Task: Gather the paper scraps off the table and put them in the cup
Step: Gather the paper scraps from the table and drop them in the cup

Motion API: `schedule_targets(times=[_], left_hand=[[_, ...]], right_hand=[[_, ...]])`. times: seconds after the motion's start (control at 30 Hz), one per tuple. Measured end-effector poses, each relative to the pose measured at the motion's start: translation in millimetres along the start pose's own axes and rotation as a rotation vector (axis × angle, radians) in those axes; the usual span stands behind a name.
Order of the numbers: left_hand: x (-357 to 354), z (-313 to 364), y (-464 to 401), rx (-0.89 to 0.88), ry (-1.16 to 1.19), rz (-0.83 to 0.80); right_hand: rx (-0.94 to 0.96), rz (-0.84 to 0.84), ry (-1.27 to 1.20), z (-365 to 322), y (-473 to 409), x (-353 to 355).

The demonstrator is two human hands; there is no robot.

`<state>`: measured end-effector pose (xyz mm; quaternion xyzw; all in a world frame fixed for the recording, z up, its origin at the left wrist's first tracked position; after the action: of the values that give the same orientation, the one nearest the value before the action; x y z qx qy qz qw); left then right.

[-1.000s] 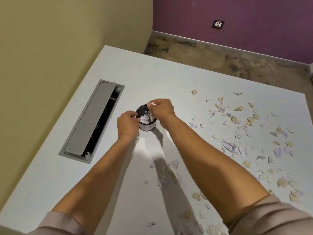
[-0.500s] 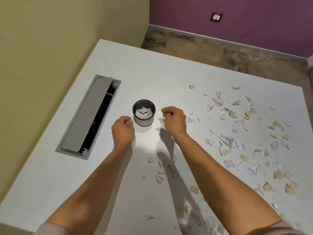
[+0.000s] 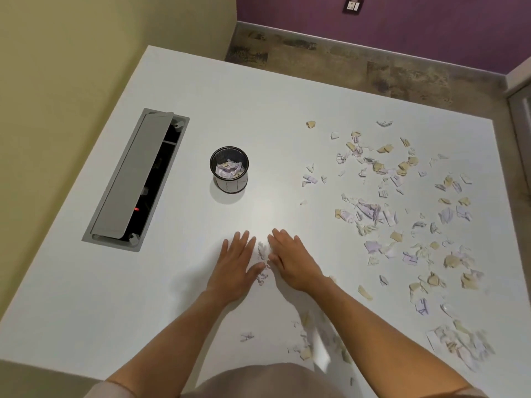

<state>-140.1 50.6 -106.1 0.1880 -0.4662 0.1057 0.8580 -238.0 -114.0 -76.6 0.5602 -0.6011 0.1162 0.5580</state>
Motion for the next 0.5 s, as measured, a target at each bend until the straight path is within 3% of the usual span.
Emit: schedule_targets(times=[0.17, 0.27, 0.5], left_hand=[[-15.7, 19.1, 15.1, -0.124, -0.038, -0.087], [-16.3, 27.0, 23.5, -0.092, -0.017, -0.093], [1.6, 47.1, 38.3, 0.251, -0.140, 0.057]], right_hand=[[0.090, 0.028, 0.041, 7.5, 33.0, -19.5], [0.053, 0.051, -0.049, 10.8, 47.7, -20.6], [-0.503, 0.260, -0.027, 35.6, 75.1, -10.5]])
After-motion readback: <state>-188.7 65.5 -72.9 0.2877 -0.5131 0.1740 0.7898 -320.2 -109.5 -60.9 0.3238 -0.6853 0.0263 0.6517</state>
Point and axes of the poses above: each hand's wrist, its own y-axis away from the middle knuckle, its own x-axis out of the back of the hand, z = x × y, the point moved 1 cm from there along -y, towards the middle knuckle, and after that the axes turned 12 degrees about -x, right-handed, at the moved point
